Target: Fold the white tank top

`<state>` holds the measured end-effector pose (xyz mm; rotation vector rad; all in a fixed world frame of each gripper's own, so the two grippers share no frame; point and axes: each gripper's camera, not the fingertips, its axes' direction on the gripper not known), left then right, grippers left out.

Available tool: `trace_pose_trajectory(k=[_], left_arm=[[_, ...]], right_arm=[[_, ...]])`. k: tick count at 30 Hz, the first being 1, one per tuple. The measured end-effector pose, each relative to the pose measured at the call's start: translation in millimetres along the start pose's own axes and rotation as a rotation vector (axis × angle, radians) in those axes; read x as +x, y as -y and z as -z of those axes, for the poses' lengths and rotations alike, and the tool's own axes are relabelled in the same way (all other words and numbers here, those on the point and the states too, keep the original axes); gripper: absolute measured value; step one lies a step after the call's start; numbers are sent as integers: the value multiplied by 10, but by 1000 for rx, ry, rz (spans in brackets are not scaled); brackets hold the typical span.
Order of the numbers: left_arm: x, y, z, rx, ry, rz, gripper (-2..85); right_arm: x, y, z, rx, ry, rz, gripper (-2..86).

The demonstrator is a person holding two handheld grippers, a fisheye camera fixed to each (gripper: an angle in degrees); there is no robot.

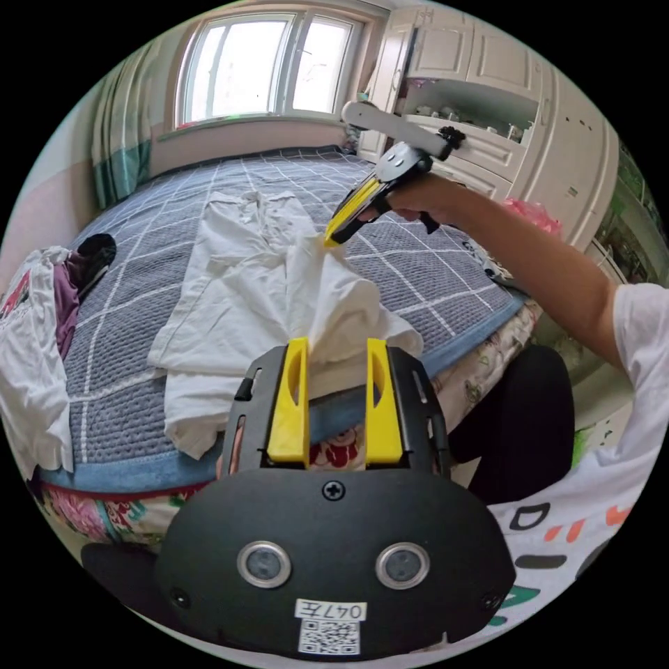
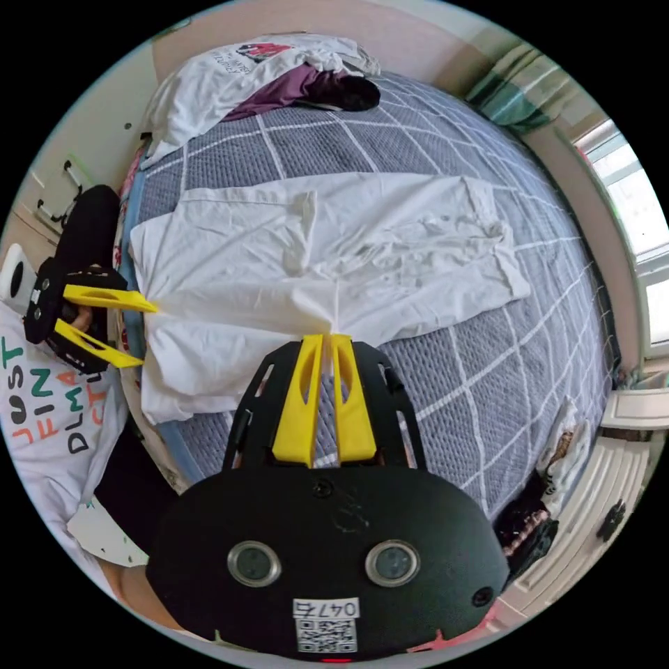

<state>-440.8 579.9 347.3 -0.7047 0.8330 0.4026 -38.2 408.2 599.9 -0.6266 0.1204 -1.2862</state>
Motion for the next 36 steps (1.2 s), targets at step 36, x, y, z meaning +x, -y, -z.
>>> trace_pose_trajectory(k=[36], left_arm=[[-597,391,201,-27,-178,-42,-3]], right_arm=[[-1223,-1022,1173,424,89,-132,16]])
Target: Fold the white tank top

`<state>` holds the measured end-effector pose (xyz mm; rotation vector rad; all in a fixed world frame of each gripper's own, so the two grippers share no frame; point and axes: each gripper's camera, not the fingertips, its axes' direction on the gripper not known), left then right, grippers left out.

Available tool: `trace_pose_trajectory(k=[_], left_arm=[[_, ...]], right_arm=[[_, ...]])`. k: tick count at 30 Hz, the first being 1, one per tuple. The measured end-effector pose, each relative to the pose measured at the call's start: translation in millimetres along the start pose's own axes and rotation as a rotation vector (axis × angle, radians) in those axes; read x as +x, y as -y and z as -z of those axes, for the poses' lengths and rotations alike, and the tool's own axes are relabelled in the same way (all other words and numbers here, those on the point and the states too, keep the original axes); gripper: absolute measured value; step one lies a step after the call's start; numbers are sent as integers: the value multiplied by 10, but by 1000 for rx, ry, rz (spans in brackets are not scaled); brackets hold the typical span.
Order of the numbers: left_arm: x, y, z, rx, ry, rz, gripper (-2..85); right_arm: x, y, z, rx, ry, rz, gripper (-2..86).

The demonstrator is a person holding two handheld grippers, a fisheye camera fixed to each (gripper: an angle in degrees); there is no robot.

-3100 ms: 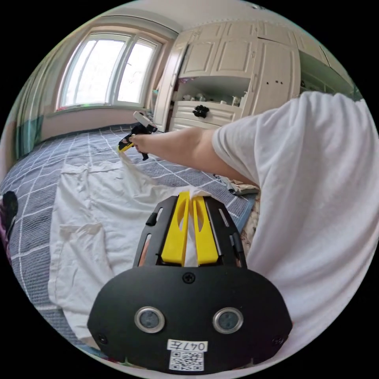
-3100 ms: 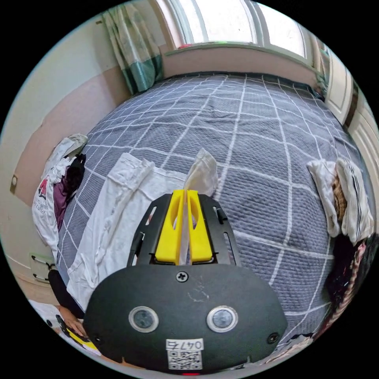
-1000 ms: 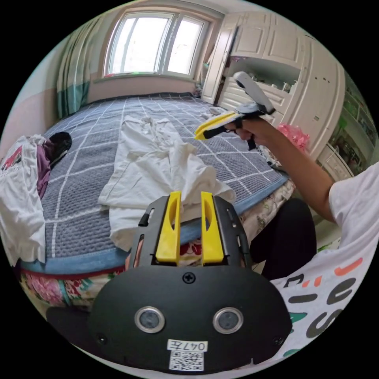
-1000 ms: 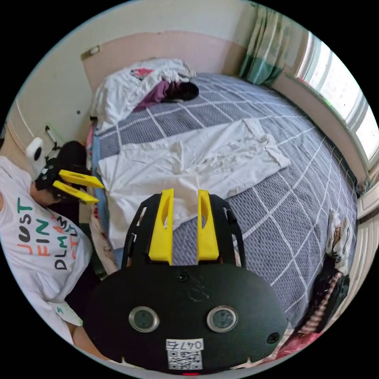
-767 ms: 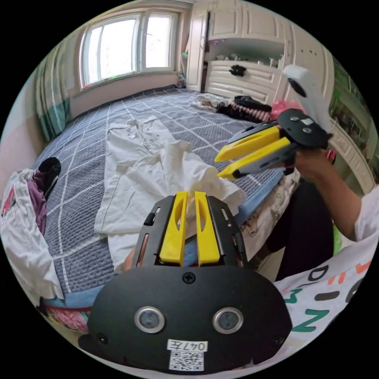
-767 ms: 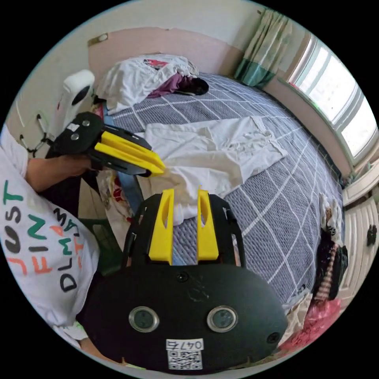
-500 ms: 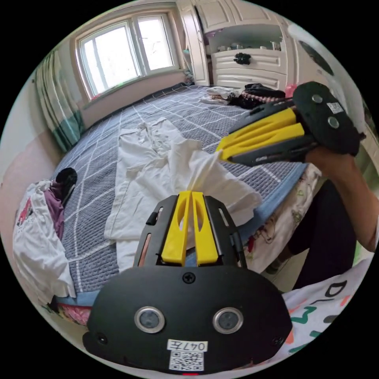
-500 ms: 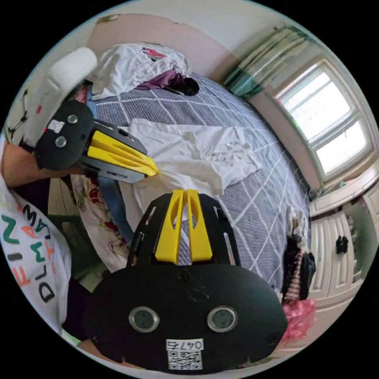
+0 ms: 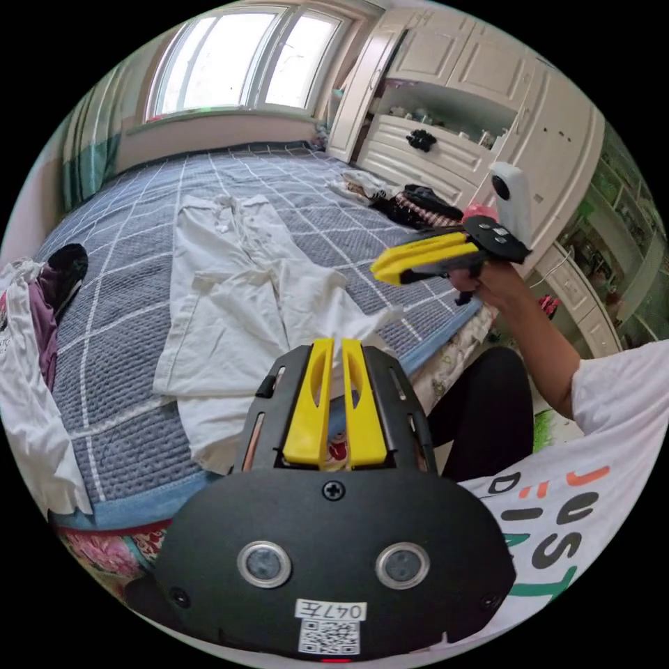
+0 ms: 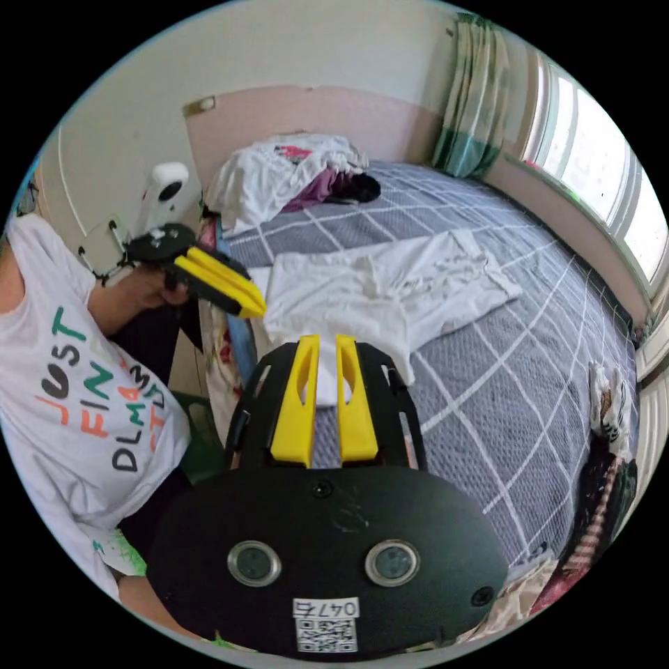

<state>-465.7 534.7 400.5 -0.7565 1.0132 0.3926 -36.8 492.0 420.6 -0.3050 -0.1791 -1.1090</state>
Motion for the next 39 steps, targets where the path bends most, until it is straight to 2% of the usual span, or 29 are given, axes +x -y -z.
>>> trace_pose_trajectory(k=[2,4,8,12,14,18,22,27,30,32,35,36,37,39], left_arm=[[-73,95,-37,16,-73,-26,-7],[-68,179,-129,9,-92,-50,-8],[-27,323,-411,-67,56,-89,-8],[-65,281,-523,-96,-21,-81,-8],[-93,214,-516,-88,-43,-68,-8],[-148,128,-507,-74,-44,-34,-8],[-201,90,-610,-107,-62,-8,-8],[-250,88,-363,-23,-101,-8,-8],[-340,117,-237,25,-75,-4,-8],[-455,138,-325,-8,-50,13,-7],[-633,86,-593,-142,-39,68,-5],[-654,65,-575,-139,-63,75,-4],[-682,22,-430,-87,-106,79,-1],[-727,-45,-105,0,-66,62,9]], right_arm=[[199,234,-78,2,-10,16,18],[508,537,-388,-76,-13,53,26],[855,816,-926,-217,111,88,29],[1007,865,-1391,-355,153,96,6],[1004,870,-1407,-314,194,121,1],[904,865,-1244,-72,178,265,6],[1166,762,-1533,-172,291,161,39],[1155,503,-1128,8,270,133,21],[1070,295,-1001,27,199,124,2],[976,200,-1079,13,185,136,0],[890,130,-1493,-132,175,115,1],[878,109,-1571,-164,189,95,4],[842,92,-1459,-108,186,87,6],[726,45,-1142,15,176,97,8]])
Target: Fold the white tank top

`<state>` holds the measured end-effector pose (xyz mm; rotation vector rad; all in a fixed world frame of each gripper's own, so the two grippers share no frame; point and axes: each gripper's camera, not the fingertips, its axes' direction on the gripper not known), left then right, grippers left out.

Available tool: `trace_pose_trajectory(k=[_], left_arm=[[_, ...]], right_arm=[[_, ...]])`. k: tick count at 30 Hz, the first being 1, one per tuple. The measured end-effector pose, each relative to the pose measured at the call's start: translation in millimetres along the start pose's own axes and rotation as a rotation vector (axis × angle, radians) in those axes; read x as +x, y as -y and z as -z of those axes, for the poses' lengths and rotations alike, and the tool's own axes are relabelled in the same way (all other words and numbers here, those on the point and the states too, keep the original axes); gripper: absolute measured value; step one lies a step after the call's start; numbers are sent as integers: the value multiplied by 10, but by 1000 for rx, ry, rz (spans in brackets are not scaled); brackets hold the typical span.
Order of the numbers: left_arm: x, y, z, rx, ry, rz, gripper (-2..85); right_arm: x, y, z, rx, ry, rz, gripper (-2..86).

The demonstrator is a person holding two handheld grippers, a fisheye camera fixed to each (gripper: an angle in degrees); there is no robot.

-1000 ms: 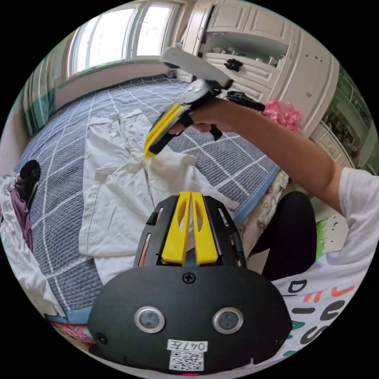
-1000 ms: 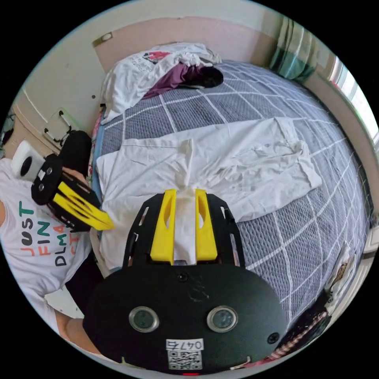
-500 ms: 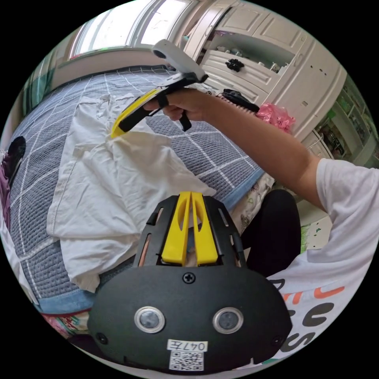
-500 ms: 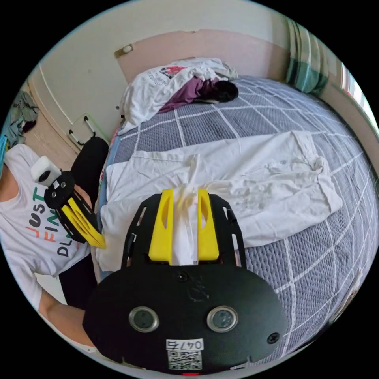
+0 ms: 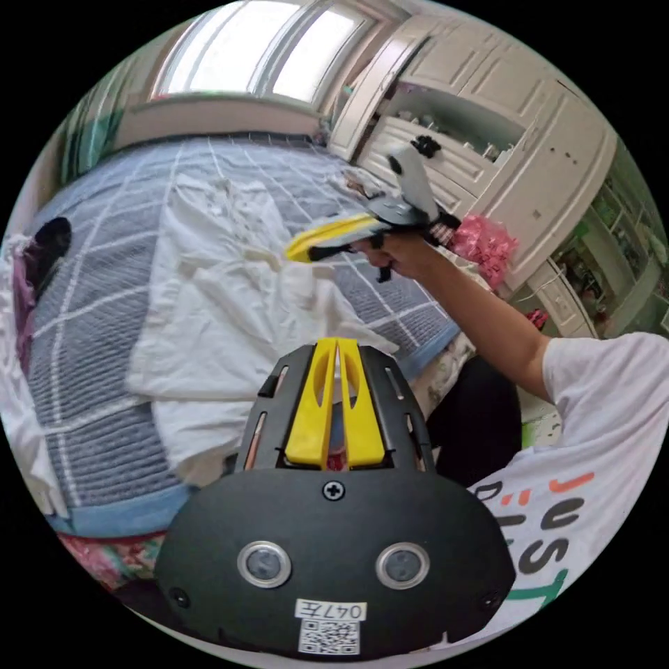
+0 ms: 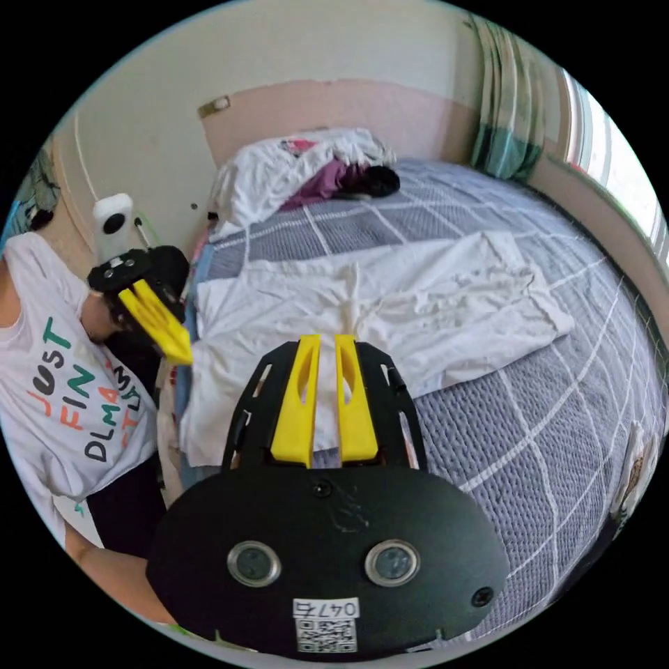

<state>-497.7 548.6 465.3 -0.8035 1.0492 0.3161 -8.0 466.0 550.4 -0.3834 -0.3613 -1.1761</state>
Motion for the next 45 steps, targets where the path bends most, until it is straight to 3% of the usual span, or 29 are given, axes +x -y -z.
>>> trace_pose_trajectory(k=[3,7,10,13,16,19,24,36,45], left_arm=[[-206,-86,427,42,157,-14,54],[-576,-112,434,-70,-13,1,71],[-814,-220,149,-183,94,86,73],[-770,-234,310,-122,47,86,78],[-594,-220,700,-42,223,21,88],[-690,-242,695,-127,335,36,118],[-917,-278,388,-250,282,107,161],[-1114,-195,405,-235,249,99,84],[-1592,-166,549,-167,53,193,12]], right_arm=[[-445,-116,330,72,-31,70,9],[-1035,-309,129,-36,9,130,4],[-1158,-420,-225,-169,10,93,6],[-1261,-397,4,-53,6,78,22],[-1512,-380,268,15,-34,135,62],[-1733,-410,151,-88,-64,193,85],[-1889,-438,-139,-189,-127,259,65],[-1963,-312,-344,-234,-212,366,66],[-1609,-338,-484,-220,-113,310,8]])
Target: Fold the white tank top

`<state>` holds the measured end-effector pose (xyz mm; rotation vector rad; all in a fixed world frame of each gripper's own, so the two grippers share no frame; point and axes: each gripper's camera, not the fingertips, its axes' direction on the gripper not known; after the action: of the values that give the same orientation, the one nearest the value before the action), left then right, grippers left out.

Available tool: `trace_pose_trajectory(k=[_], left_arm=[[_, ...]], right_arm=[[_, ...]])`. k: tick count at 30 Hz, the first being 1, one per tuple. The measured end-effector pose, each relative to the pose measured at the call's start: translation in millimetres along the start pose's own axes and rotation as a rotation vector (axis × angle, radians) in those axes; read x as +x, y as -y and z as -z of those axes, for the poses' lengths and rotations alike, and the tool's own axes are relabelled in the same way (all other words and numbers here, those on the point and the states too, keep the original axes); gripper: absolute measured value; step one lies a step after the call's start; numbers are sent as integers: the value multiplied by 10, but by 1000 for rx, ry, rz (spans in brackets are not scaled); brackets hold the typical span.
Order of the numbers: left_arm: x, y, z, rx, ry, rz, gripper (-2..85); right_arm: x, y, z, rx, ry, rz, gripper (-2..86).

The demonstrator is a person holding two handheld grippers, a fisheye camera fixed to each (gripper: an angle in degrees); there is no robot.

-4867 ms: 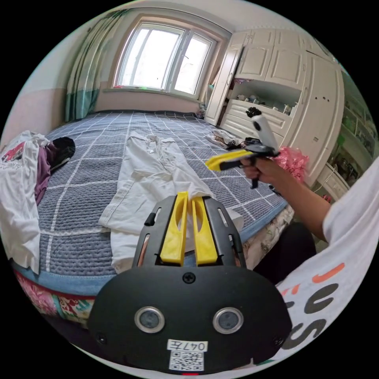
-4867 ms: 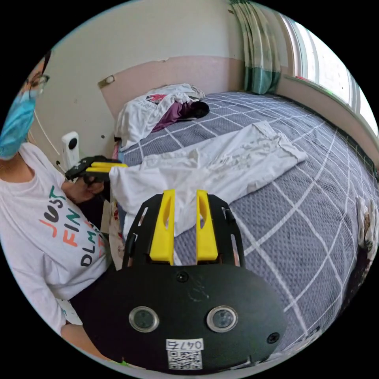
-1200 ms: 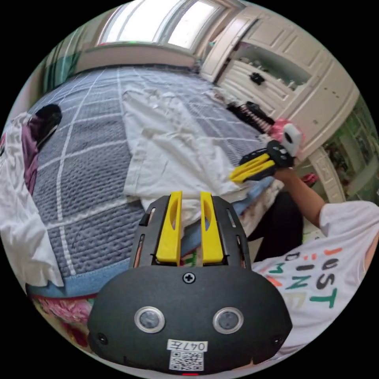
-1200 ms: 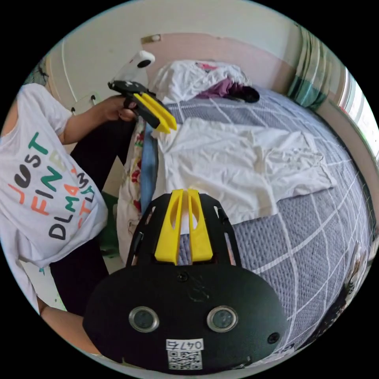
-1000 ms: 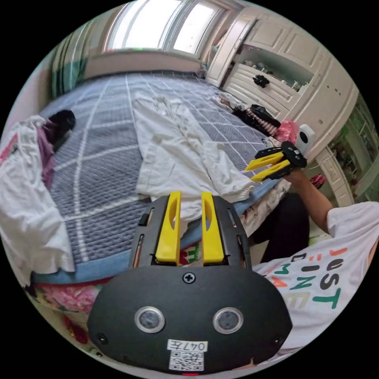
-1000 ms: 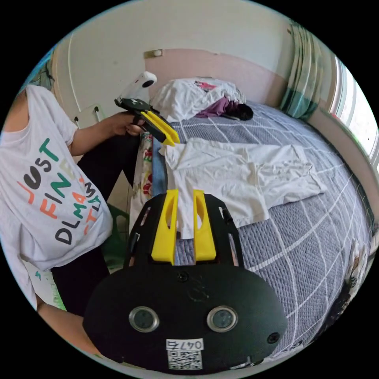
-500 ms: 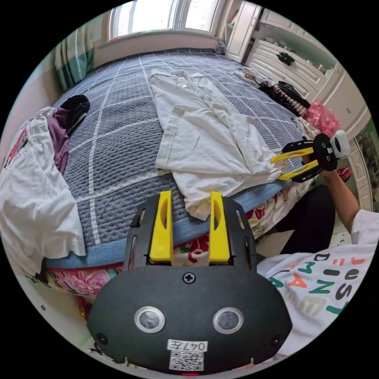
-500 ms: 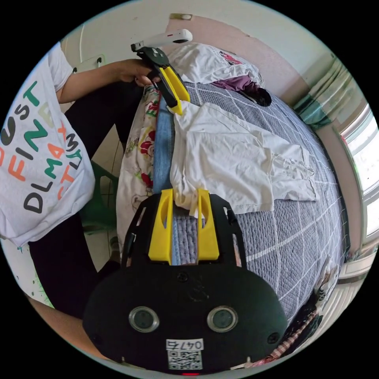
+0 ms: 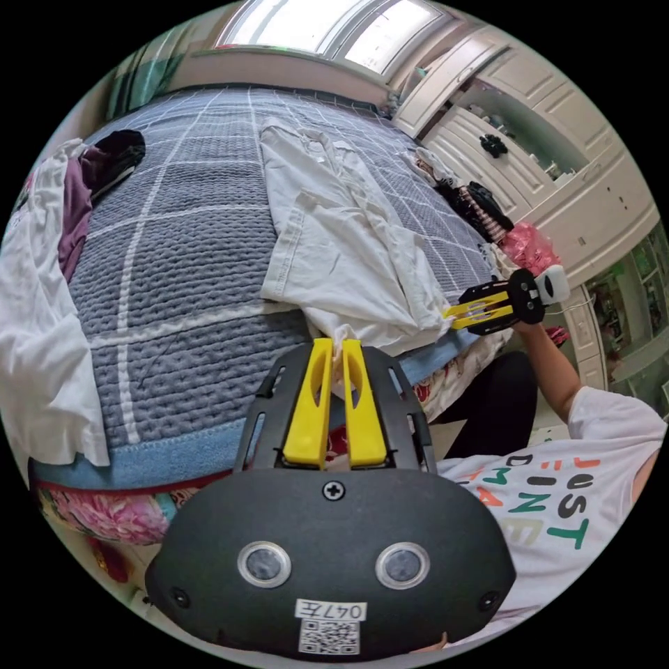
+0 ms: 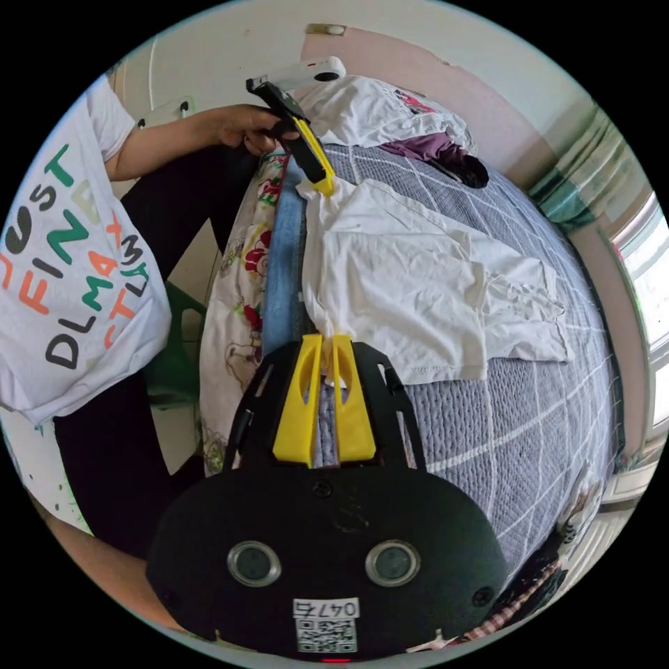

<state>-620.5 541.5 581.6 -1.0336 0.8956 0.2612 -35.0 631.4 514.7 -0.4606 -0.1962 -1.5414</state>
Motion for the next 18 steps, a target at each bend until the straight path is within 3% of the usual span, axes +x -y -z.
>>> trace_pose_trajectory(k=[7,15,18], left_arm=[[37,-19,343,59,7,-47,0],[186,-207,445,-9,57,-114,10],[26,-264,269,-62,39,-67,41]], right_arm=[[43,-137,190,56,-5,-48,3],[-139,-364,179,32,40,-11,10],[-82,-521,-47,10,108,-34,52]])
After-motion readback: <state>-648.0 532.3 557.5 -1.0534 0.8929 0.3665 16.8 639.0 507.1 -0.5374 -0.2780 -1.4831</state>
